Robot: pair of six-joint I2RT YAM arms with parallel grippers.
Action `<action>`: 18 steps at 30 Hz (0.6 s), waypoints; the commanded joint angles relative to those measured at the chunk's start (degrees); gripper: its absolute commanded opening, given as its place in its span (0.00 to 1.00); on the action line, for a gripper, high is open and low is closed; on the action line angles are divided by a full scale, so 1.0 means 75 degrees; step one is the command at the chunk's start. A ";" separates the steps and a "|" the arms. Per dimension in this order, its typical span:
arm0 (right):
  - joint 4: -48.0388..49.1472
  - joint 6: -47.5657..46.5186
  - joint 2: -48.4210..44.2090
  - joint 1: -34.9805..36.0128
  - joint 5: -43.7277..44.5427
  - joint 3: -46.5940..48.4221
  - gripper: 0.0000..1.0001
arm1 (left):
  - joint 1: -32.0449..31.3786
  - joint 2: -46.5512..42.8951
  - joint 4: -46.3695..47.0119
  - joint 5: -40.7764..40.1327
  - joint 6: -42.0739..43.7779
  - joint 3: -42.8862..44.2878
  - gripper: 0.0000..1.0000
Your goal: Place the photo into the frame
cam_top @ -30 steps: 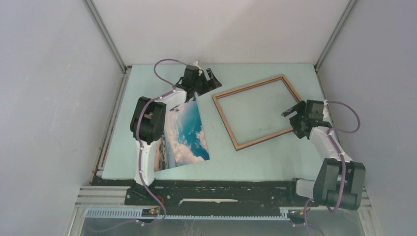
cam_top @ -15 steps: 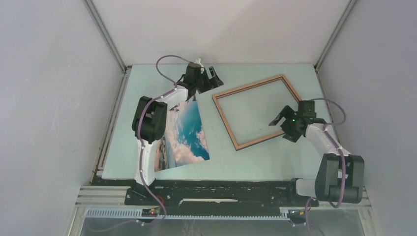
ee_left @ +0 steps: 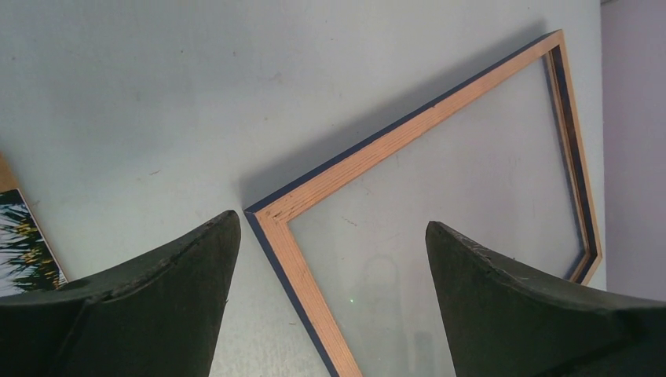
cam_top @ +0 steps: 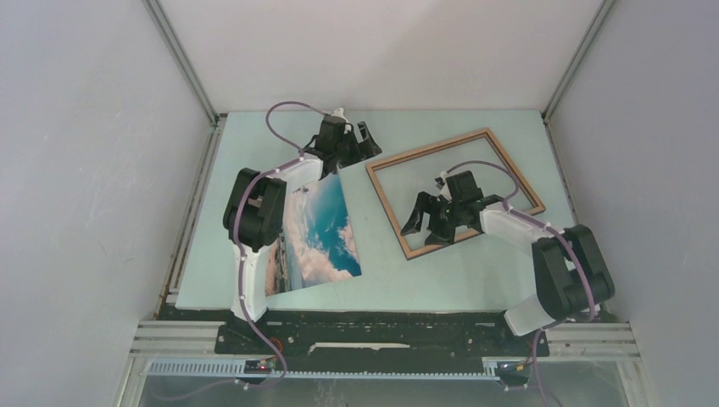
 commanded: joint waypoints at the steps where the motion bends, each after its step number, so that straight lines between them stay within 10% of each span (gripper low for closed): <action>1: 0.0566 0.0132 0.0629 0.0085 -0.0364 0.0478 0.92 | -0.0009 -0.0512 0.0271 -0.0150 0.0155 -0.0002 0.95; 18: 0.0507 0.0046 0.1468 -0.0167 0.0574 0.1122 0.91 | 0.0078 -0.0560 0.0269 -0.0030 0.0179 0.0007 0.95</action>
